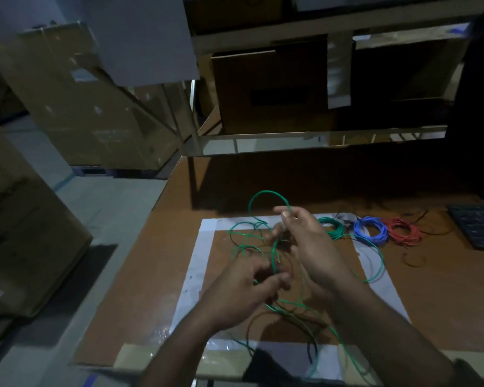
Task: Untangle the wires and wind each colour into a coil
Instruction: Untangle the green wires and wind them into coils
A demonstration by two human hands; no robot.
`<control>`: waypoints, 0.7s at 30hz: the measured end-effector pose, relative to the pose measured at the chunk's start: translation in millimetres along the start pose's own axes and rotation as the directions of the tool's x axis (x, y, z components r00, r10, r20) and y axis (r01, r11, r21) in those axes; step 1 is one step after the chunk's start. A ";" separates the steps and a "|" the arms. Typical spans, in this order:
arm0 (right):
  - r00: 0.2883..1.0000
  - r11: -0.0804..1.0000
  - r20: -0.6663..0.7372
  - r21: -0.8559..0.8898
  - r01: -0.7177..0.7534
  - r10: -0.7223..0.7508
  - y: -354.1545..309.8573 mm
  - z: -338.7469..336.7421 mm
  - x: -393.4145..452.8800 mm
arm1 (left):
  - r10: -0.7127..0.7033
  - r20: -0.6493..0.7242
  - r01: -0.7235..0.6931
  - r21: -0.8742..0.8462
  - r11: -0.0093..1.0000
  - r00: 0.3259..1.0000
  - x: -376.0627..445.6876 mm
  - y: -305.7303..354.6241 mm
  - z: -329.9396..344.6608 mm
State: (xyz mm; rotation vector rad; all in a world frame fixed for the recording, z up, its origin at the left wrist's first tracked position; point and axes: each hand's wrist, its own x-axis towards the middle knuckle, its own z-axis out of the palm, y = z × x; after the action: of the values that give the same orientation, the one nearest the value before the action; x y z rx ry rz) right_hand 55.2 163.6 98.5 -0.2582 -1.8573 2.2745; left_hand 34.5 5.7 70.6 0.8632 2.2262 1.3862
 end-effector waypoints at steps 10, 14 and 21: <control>0.993 0.985 0.057 -0.131 0.108 -0.101 -12.9 30.5 14.1 | 0.112 -0.145 -0.146 -0.255 0.956 0.983 47.6 -8.7 -73.1; 0.963 0.968 -0.130 -0.118 0.221 -0.236 -21.7 27.3 19.5 | 0.125 0.135 -0.088 -0.248 0.965 0.983 50.5 -22.6 -60.9; 0.749 0.884 -0.478 -0.166 0.436 -0.459 -29.5 -1.1 27.7 | 0.111 -0.097 -0.085 0.242 0.967 0.989 69.9 -80.5 -70.2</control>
State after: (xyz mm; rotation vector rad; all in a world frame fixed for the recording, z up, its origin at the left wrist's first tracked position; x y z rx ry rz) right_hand 29.9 177.5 126.8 -0.3334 -1.4895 1.6380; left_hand -83.6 -20.1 29.6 1.0115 2.5023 1.2543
